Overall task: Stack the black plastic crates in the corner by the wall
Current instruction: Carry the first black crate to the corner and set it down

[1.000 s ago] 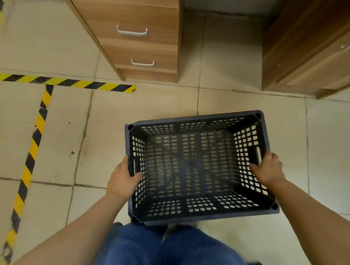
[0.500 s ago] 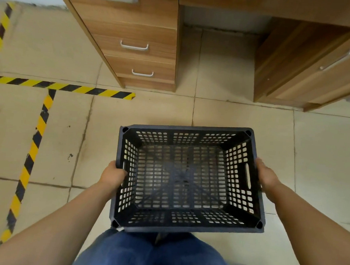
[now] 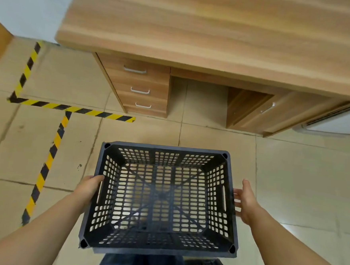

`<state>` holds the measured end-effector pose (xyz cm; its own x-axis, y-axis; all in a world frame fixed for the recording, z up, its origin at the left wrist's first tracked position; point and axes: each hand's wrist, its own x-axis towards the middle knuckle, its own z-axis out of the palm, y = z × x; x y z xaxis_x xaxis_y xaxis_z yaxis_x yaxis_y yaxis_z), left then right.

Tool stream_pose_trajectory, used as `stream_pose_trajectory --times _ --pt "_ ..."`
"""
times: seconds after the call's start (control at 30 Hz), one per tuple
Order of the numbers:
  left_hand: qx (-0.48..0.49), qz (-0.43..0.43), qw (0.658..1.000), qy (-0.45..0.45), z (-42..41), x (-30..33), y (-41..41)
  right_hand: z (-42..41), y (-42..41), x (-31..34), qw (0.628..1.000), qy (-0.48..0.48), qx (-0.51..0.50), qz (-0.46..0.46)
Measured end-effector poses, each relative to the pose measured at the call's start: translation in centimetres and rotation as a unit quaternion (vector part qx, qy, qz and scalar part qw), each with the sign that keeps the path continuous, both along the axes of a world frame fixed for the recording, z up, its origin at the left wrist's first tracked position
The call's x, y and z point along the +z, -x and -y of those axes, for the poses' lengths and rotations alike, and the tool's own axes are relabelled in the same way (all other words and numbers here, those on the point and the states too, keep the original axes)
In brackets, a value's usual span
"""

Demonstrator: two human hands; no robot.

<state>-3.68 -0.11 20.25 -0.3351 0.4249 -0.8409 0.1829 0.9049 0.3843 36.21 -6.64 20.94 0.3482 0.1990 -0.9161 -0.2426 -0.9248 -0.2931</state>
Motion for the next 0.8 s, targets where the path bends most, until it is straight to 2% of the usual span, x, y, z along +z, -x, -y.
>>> stream_pose_trajectory --times 0.13,0.33,0.4,0.63,0.8 --pt "0.023 0.027 0.999 -0.023 0.9 6.0 1.0 -0.7 0.6 5.9 1.000 -0.003 0.022 0.001" --pt "0.036 0.052 0.998 -0.023 3.0 12.0 4.9 -3.6 2.3 12.1 0.994 -0.007 0.108 0.007" --pt "0.074 0.060 0.995 -0.021 3.7 13.0 7.2 -4.7 4.1 13.8 0.989 -0.010 0.146 0.010" --pt "0.159 0.082 0.984 -0.013 7.3 13.6 15.9 -6.0 12.6 18.4 0.981 -0.037 0.191 -0.004" --pt "0.176 0.121 0.977 -0.005 8.8 15.0 24.0 -6.5 20.5 20.5 0.975 -0.049 0.215 0.005"
